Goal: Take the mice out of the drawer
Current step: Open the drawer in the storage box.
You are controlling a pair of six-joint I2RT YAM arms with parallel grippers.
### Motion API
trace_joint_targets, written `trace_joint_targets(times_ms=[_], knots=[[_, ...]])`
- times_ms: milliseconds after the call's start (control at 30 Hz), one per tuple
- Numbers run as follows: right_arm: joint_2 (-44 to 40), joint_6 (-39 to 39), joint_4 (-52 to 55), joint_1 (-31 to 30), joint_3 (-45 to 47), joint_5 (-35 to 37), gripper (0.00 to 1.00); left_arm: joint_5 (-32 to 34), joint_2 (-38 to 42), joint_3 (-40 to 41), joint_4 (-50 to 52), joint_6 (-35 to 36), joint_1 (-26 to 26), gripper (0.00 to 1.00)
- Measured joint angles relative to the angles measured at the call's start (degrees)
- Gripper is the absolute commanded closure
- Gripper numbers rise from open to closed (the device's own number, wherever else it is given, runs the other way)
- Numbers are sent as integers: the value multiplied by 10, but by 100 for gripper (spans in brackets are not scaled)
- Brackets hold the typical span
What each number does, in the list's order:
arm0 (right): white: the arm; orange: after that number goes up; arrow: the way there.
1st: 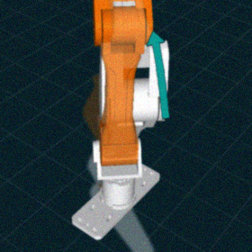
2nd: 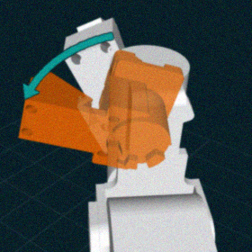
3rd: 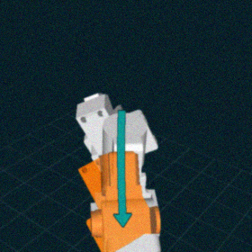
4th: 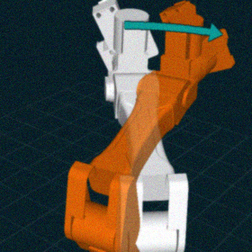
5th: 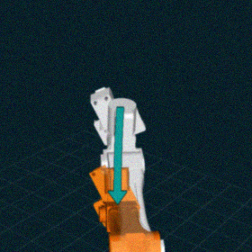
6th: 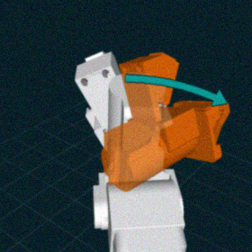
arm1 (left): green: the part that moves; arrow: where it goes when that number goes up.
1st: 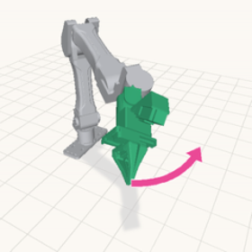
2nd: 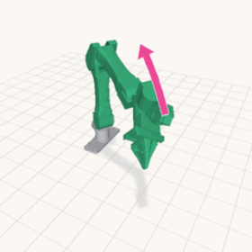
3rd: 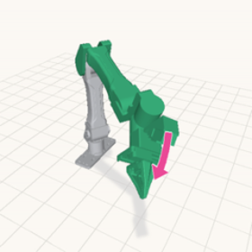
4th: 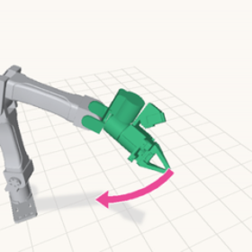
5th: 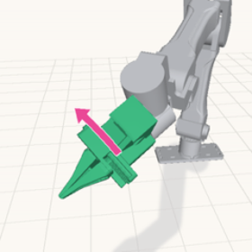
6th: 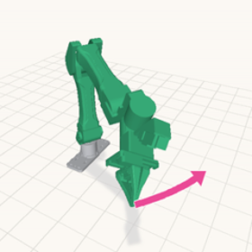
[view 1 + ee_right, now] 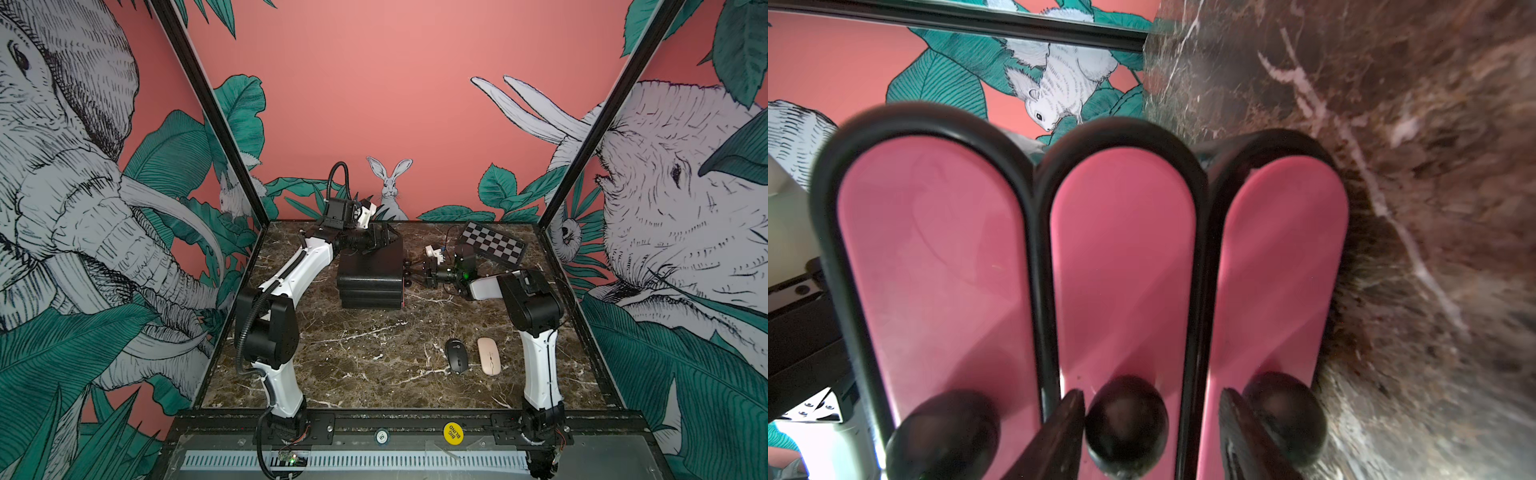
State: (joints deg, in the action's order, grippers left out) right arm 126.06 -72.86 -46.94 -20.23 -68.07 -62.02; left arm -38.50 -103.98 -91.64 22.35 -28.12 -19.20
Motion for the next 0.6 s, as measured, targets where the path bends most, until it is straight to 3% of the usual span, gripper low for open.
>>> trace_joint_targets(times_ms=[267, 600], knots=[[0, -14, -15, -13, 1, -11, 54, 3, 0, 3, -5, 0, 0, 3], [2, -19, -25, -14, 1, -12, 69, 3, 0, 10, -21, -4, 0, 3]])
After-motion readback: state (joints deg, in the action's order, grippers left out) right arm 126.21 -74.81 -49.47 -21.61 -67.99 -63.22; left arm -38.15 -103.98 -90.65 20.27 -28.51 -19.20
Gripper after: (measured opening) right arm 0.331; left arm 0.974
